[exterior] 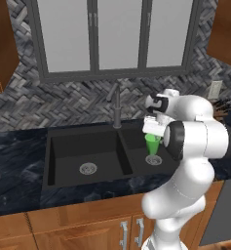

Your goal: Move any existing items from the left basin to the right basin for drying. Then move the measuring cup from the counter to the left basin of the sink for washing.

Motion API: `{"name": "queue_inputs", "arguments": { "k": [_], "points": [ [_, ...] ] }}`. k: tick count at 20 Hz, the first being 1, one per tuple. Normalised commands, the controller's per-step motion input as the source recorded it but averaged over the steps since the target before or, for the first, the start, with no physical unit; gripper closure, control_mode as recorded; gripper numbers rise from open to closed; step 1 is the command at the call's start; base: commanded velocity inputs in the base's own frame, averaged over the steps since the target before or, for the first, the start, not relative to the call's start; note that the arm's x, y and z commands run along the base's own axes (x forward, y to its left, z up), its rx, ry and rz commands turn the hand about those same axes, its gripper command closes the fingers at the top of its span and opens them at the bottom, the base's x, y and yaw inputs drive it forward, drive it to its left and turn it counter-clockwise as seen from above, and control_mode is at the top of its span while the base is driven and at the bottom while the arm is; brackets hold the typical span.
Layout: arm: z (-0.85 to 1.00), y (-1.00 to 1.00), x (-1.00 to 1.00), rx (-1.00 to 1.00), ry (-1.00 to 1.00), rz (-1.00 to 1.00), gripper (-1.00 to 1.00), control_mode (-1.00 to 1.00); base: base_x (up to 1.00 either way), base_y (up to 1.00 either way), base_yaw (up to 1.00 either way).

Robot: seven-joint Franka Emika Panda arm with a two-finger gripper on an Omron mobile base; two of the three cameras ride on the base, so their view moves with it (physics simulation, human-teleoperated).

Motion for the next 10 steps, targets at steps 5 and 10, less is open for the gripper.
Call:
{"name": "queue_inputs", "arguments": {
  "k": [5,10],
  "points": [
    [-0.25,-0.03,0.16,0.02,0.00,0.00,1.00,-1.00,0.00,0.00,0.00],
    [-0.25,0.00,0.19,0.00,0.02,0.00,1.00,-1.00,0.00,0.00,0.00]
  ]
}}
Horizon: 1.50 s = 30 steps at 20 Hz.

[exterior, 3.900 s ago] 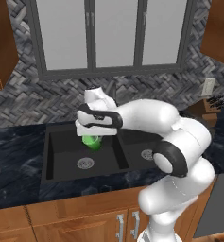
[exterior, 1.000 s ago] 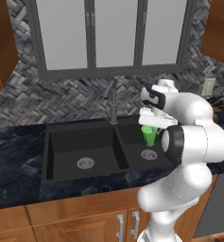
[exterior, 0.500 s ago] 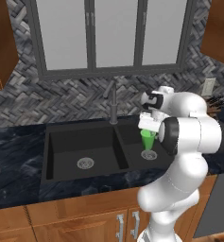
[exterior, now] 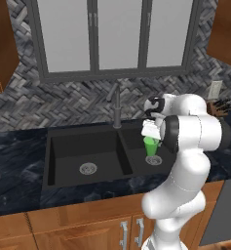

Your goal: Move any existing items from the left basin to the right basin for drying. Then move the measuring cup from the counter to the left basin of the sink for washing.

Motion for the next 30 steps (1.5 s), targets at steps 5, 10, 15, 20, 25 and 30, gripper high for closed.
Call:
{"name": "queue_inputs", "arguments": {
  "k": [5,10,15,20,25,30],
  "points": [
    [-0.27,0.00,0.20,0.00,0.02,0.00,1.00,-1.00,0.00,0.00,0.00],
    [-0.25,0.00,0.12,0.00,0.00,0.00,1.00,-1.00,0.00,0.00,0.00],
    [-0.21,0.00,0.06,0.01,0.00,0.00,1.00,-1.00,0.00,0.00,0.00],
    [-0.22,0.00,0.04,0.01,0.00,0.00,1.00,-1.00,0.00,0.00,0.00],
    [-0.20,0.00,0.01,0.00,0.00,0.00,1.00,-1.00,0.00,0.00,0.00],
    [-0.21,0.00,0.05,0.01,0.00,0.00,1.00,-1.00,0.00,0.00,0.00]
  ]
}}
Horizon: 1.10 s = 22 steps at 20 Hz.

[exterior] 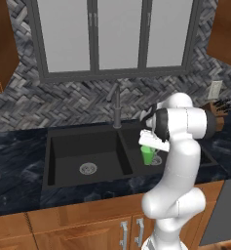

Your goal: Move any existing items from the left basin to the right basin for drying. Then move the measuring cup from the counter to the left basin of the sink for washing.

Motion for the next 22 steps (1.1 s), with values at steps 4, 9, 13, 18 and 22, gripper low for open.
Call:
{"name": "queue_inputs", "arguments": {
  "k": [4,9,13,18,22],
  "points": [
    [-0.20,0.00,0.04,0.02,0.00,0.00,1.00,-1.00,0.00,0.00,0.00],
    [-0.14,0.00,0.06,0.03,0.00,0.00,1.00,-1.00,0.00,0.00,0.00],
    [-0.11,0.00,0.09,0.04,0.00,0.00,1.00,-1.00,0.00,0.00,0.00],
    [-0.12,0.00,0.07,0.04,0.00,0.00,1.00,-1.00,0.00,0.00,0.00],
    [-0.19,0.00,0.08,0.03,0.00,0.00,1.00,-1.00,0.00,0.00,0.00]
  ]
}}
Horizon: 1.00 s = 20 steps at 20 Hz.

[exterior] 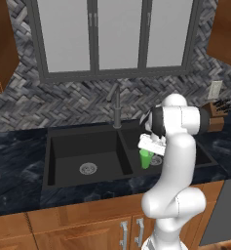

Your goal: Move any existing items from the left basin to the right basin for drying. Then move the measuring cup from the counter to the left basin of the sink for washing.

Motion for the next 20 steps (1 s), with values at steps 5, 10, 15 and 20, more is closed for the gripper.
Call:
{"name": "queue_inputs", "arguments": {
  "k": [5,10,15,20],
  "points": [
    [-0.23,0.00,0.11,0.01,0.00,0.00,1.00,-1.00,0.00,0.00,0.00],
    [-0.22,0.00,0.13,0.00,0.01,0.00,1.00,-1.00,0.00,0.00,0.00],
    [-0.21,0.00,0.15,0.00,0.01,0.00,1.00,-1.00,0.00,0.00,0.00],
    [-0.23,0.00,0.16,0.00,0.01,0.00,1.00,-1.00,0.00,0.00,0.00]
  ]
}}
